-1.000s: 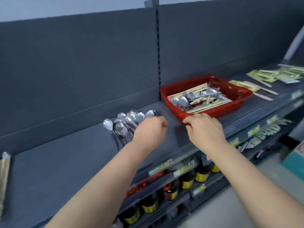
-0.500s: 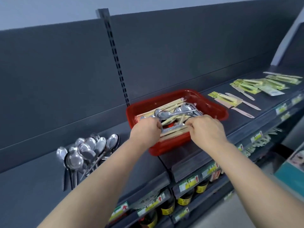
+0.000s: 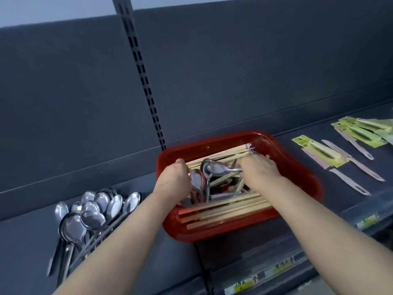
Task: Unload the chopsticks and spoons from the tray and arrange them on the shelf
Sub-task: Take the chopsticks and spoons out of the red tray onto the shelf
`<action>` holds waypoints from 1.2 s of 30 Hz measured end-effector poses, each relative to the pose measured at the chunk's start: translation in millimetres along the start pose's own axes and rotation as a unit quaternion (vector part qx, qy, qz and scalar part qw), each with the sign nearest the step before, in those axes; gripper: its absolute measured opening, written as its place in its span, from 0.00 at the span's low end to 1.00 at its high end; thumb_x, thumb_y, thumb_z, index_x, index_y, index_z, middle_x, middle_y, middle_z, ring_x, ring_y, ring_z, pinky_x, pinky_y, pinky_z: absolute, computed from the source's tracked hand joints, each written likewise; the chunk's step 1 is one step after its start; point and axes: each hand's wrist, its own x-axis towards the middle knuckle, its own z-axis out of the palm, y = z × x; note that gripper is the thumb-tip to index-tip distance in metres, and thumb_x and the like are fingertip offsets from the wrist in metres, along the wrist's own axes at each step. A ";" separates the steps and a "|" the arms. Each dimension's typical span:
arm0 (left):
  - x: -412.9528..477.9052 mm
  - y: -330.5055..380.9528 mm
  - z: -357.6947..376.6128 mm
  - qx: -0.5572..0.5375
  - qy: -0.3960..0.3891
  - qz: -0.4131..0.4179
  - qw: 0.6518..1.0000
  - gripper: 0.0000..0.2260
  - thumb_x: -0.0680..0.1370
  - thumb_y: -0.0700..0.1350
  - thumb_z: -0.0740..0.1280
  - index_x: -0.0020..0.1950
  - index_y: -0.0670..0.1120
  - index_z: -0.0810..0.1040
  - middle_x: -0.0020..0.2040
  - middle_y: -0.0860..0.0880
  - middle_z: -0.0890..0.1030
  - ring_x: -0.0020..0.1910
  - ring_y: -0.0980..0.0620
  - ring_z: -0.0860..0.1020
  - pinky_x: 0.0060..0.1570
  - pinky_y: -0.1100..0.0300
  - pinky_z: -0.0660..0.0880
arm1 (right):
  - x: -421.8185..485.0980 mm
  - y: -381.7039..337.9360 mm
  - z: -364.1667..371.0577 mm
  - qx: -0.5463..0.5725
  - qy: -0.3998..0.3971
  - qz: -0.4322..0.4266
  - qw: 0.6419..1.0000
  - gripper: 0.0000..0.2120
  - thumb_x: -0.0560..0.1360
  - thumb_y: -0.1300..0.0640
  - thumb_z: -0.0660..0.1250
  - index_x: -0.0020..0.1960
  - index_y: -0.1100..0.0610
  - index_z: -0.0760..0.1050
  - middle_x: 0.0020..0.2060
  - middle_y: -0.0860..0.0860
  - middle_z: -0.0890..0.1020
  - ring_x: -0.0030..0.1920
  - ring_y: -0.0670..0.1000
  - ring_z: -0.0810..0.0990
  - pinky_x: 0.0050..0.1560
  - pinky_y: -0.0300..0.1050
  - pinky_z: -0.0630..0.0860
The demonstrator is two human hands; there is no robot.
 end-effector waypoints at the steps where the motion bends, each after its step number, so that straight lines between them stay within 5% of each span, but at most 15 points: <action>1: -0.6 -1.5 -0.5 0.003 0.005 -0.011 1.000 0.07 0.77 0.38 0.60 0.53 0.41 0.74 0.52 0.43 0.81 0.52 0.42 0.78 0.46 0.55 0.73 | 6.7 -0.4 2.1 -0.011 -0.013 -0.010 1.000 0.16 0.74 0.65 0.62 0.59 0.52 0.78 0.57 0.54 0.80 0.57 0.56 0.79 0.48 0.44 0.71; 6: -0.5 7.1 1.2 0.070 -0.040 -0.044 0.996 0.02 0.74 0.42 0.65 0.44 0.44 0.76 0.48 0.45 0.82 0.49 0.45 0.79 0.40 0.59 0.70 | 21.3 4.8 1.9 0.004 -0.033 -0.029 0.999 0.12 0.74 0.60 0.65 0.56 0.52 0.80 0.56 0.51 0.81 0.56 0.55 0.80 0.50 0.42 0.74; 9: -0.6 14.8 8.9 0.118 -0.068 -0.062 0.989 0.12 0.73 0.49 0.68 0.52 0.43 0.78 0.52 0.44 0.81 0.52 0.45 0.79 0.42 0.59 0.70 | 23.0 7.5 -3.0 0.019 -0.021 -0.037 0.999 0.09 0.74 0.58 0.65 0.52 0.53 0.81 0.52 0.51 0.82 0.54 0.55 0.80 0.51 0.45 0.77; 12: -0.1 21.3 17.1 0.136 -0.064 -0.099 0.984 0.17 0.74 0.51 0.66 0.59 0.44 0.75 0.56 0.45 0.80 0.56 0.44 0.79 0.48 0.57 0.73 | 23.5 8.6 -0.3 0.013 -0.043 -0.073 0.996 0.10 0.74 0.49 0.69 0.52 0.54 0.80 0.52 0.50 0.82 0.55 0.54 0.79 0.46 0.41 0.70; 18: 4.6 32.4 27.5 0.122 -0.024 -0.172 0.977 0.27 0.77 0.45 0.66 0.70 0.35 0.62 0.62 0.42 0.77 0.60 0.44 0.77 0.51 0.55 0.73 | 25.0 13.0 3.9 0.085 -0.012 -0.072 0.994 0.06 0.74 0.54 0.69 0.50 0.53 0.80 0.49 0.51 0.82 0.50 0.55 0.80 0.44 0.41 0.70; 22: 3.7 34.8 24.9 -0.017 0.095 -0.191 0.977 0.17 0.77 0.50 0.66 0.59 0.42 0.69 0.54 0.45 0.80 0.55 0.43 0.78 0.47 0.55 0.71 | 15.8 18.2 -5.0 0.140 0.010 -0.087 0.986 0.06 0.75 0.51 0.67 0.48 0.52 0.80 0.46 0.51 0.82 0.46 0.56 0.78 0.43 0.43 0.71; 27: 0.8 28.7 -13.9 -0.187 0.300 -0.178 0.919 0.06 0.79 0.45 0.62 0.49 0.42 0.74 0.46 0.46 0.80 0.48 0.43 0.77 0.43 0.57 0.68 | 1.1 -0.4 -23.9 0.203 0.031 -0.106 0.973 0.06 0.76 0.48 0.67 0.47 0.50 0.78 0.47 0.48 0.82 0.51 0.56 0.79 0.44 0.44 0.70; 32: -25.8 -29.7 -43.6 -0.236 0.294 -0.224 0.899 0.09 0.77 0.47 0.62 0.42 0.42 0.73 0.39 0.46 0.79 0.41 0.41 0.79 0.45 0.51 0.78 | -15.4 -70.7 -44.0 0.256 0.020 -0.176 0.950 0.06 0.75 0.51 0.67 0.51 0.50 0.79 0.48 0.49 0.83 0.52 0.55 0.79 0.47 0.45 0.74; 36: -71.1 -96.7 -66.2 -0.151 0.240 -0.279 0.917 0.08 0.76 0.45 0.64 0.38 0.47 0.69 0.40 0.45 0.79 0.43 0.41 0.78 0.44 0.54 0.74 | -38.4 -149.0 -42.1 0.249 0.002 -0.223 0.943 0.14 0.75 0.54 0.66 0.61 0.53 0.73 0.52 0.52 0.81 0.56 0.58 0.78 0.51 0.48 0.74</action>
